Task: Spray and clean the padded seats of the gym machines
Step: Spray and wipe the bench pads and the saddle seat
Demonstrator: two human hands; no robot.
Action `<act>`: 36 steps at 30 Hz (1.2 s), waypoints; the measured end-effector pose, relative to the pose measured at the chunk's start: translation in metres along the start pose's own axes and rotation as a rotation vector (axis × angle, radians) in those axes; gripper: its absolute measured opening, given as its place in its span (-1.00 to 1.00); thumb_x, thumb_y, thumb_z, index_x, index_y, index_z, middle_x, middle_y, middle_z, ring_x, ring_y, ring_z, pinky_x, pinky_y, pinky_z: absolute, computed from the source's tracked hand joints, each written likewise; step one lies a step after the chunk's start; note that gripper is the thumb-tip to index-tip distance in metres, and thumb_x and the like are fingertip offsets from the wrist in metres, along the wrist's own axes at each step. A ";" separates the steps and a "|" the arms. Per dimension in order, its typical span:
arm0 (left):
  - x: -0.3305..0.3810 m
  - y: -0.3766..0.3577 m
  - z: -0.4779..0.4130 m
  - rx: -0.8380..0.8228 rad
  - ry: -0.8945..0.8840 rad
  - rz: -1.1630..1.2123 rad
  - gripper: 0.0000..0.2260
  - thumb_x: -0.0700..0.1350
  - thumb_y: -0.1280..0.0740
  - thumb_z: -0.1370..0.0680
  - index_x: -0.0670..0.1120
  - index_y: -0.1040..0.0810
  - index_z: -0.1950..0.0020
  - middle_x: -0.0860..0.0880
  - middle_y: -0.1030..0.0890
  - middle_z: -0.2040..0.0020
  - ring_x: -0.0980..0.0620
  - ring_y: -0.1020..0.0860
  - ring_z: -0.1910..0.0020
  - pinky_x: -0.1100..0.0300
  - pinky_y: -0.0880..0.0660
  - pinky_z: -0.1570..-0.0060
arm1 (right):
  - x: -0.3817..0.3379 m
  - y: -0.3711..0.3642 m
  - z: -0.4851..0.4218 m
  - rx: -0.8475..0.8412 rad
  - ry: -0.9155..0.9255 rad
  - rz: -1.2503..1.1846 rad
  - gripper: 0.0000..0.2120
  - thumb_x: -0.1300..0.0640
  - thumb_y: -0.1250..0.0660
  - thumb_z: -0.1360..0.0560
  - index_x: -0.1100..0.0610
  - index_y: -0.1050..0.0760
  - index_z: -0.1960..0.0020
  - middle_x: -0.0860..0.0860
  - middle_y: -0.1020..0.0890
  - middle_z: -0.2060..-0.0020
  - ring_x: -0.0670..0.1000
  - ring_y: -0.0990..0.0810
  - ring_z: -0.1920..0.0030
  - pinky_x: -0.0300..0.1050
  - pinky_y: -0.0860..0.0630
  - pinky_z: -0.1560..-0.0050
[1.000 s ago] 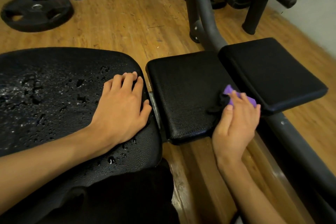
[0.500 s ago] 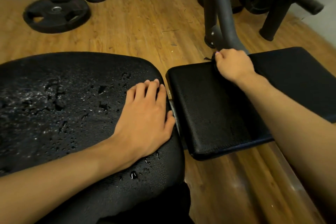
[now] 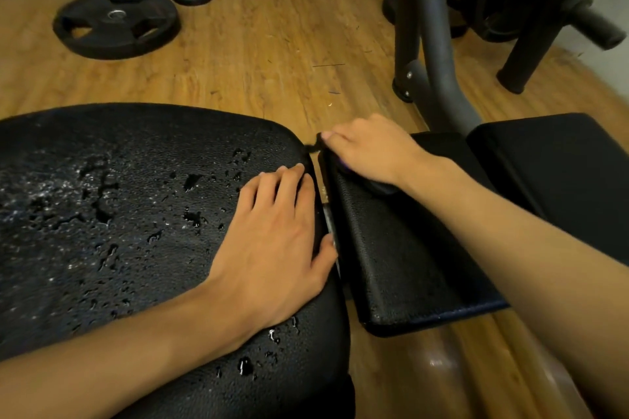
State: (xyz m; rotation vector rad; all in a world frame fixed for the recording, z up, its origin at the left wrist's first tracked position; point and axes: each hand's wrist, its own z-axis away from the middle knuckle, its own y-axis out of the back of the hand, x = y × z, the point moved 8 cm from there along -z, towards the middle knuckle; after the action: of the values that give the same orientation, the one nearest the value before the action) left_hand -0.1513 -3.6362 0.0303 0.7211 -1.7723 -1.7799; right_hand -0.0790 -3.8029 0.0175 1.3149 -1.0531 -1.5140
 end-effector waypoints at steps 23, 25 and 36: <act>0.000 -0.002 -0.005 -0.008 0.016 0.017 -0.26 0.27 -0.14 -0.53 -0.24 -0.35 -0.51 -0.24 -0.36 -0.49 -0.22 -0.31 -0.46 -0.15 -0.30 -0.46 | -0.023 -0.008 -0.007 0.045 0.218 0.099 -0.57 -0.24 0.05 -0.63 -0.07 -0.51 0.05 -0.13 -0.59 0.25 0.01 -0.55 0.12 0.01 -0.49 0.14; 0.000 -0.001 -0.004 0.001 0.016 0.018 -0.27 0.27 -0.14 -0.53 -0.24 -0.36 -0.50 -0.23 -0.37 -0.48 -0.22 -0.32 -0.45 -0.14 -0.30 -0.45 | -0.011 -0.003 -0.002 0.048 0.231 0.040 -0.59 -0.28 0.05 -0.61 -0.12 -0.51 -0.01 -0.15 -0.60 0.22 -0.01 -0.56 0.11 0.04 -0.53 0.11; 0.001 -0.005 -0.004 -0.029 0.014 -0.007 -0.26 0.27 -0.10 -0.54 -0.25 -0.37 -0.50 -0.24 -0.36 -0.49 -0.23 -0.32 -0.46 -0.18 -0.30 -0.45 | 0.127 0.038 0.043 0.000 -0.067 -0.023 -0.60 -0.14 -0.04 -0.67 0.05 -0.50 0.13 -0.01 -0.60 0.20 0.02 -0.57 0.04 0.10 -0.45 -0.10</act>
State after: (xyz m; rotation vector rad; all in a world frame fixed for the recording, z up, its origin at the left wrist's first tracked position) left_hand -0.1494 -3.6399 0.0258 0.7268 -1.7338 -1.7972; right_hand -0.1302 -3.9326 0.0219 1.2877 -1.0831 -1.5844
